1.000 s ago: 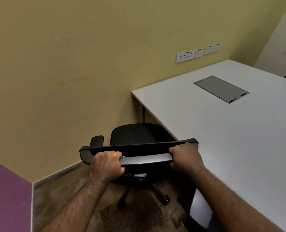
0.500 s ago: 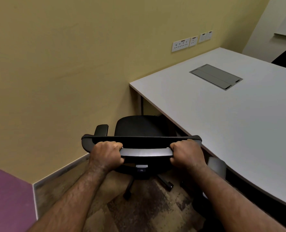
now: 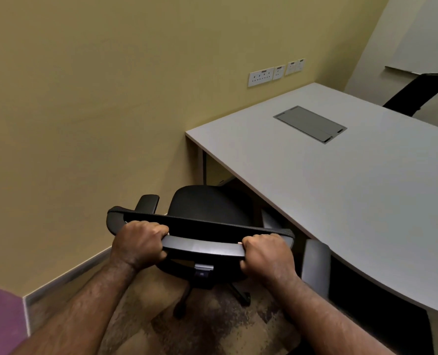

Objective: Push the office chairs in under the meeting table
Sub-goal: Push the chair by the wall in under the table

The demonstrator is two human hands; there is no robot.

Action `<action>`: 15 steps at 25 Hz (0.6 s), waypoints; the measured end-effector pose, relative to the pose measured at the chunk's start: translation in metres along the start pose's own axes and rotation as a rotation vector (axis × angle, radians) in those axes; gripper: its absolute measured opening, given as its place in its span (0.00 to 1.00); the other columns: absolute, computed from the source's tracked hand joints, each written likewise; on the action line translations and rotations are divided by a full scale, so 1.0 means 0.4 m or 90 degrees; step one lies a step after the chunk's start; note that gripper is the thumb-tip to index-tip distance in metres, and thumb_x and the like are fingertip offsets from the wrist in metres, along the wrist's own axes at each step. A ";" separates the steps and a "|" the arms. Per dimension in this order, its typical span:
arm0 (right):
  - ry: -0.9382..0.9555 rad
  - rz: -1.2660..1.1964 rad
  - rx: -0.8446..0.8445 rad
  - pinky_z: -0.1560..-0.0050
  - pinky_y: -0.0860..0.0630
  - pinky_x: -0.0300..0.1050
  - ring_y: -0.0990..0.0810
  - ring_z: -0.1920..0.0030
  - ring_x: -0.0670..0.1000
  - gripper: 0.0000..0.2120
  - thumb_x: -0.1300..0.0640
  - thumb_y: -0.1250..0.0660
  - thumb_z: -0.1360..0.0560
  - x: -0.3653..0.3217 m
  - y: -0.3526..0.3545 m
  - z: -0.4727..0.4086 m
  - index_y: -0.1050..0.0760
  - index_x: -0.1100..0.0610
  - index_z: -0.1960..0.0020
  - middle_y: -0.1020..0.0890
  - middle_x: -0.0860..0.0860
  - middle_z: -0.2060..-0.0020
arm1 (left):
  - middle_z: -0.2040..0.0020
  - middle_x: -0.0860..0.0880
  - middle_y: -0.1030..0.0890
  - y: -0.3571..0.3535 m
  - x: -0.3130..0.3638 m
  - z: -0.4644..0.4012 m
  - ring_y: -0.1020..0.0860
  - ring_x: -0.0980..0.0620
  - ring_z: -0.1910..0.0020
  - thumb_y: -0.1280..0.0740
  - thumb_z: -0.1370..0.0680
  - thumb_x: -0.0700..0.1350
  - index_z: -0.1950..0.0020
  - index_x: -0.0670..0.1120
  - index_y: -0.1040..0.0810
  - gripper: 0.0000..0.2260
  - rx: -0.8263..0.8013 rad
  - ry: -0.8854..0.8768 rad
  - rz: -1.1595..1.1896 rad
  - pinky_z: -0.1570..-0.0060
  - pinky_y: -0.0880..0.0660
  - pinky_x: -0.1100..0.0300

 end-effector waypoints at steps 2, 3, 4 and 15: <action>-0.007 0.002 -0.003 0.55 0.29 0.48 0.22 0.64 0.50 0.08 0.47 0.40 0.34 -0.003 0.003 -0.006 0.26 0.49 0.61 0.22 0.46 0.68 | 0.77 0.51 0.24 0.003 -0.007 -0.016 0.25 0.47 0.79 0.21 0.52 0.44 0.72 0.48 0.22 0.15 0.007 -0.016 -0.002 0.76 0.30 0.61; -0.011 0.001 -0.004 0.56 0.30 0.47 0.22 0.64 0.50 0.07 0.48 0.40 0.34 -0.003 0.005 -0.011 0.26 0.50 0.61 0.21 0.46 0.68 | 0.77 0.51 0.24 0.001 -0.012 -0.027 0.25 0.47 0.79 0.21 0.52 0.44 0.72 0.48 0.22 0.15 0.006 -0.025 -0.002 0.77 0.30 0.61; -0.013 -0.001 -0.005 0.56 0.31 0.47 0.22 0.64 0.51 0.07 0.48 0.40 0.34 -0.004 0.008 -0.018 0.26 0.50 0.61 0.21 0.47 0.68 | 0.77 0.51 0.24 -0.003 -0.017 -0.038 0.25 0.47 0.79 0.21 0.52 0.44 0.71 0.48 0.22 0.15 0.004 -0.031 0.000 0.77 0.30 0.61; -0.076 0.006 -0.008 0.60 0.37 0.48 0.23 0.64 0.52 0.06 0.49 0.40 0.34 0.051 -0.008 -0.123 0.34 0.49 0.64 0.22 0.48 0.68 | 0.77 0.52 0.26 -0.048 -0.044 -0.224 0.26 0.47 0.79 0.22 0.53 0.44 0.72 0.49 0.24 0.15 0.005 -0.099 -0.014 0.76 0.34 0.63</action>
Point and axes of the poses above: each hand's wrist, its own z-axis away from the middle knuckle, its own y-axis out of the back of the hand, x = y × z, the point moved 7 cm from there along -z, towards the middle knuckle
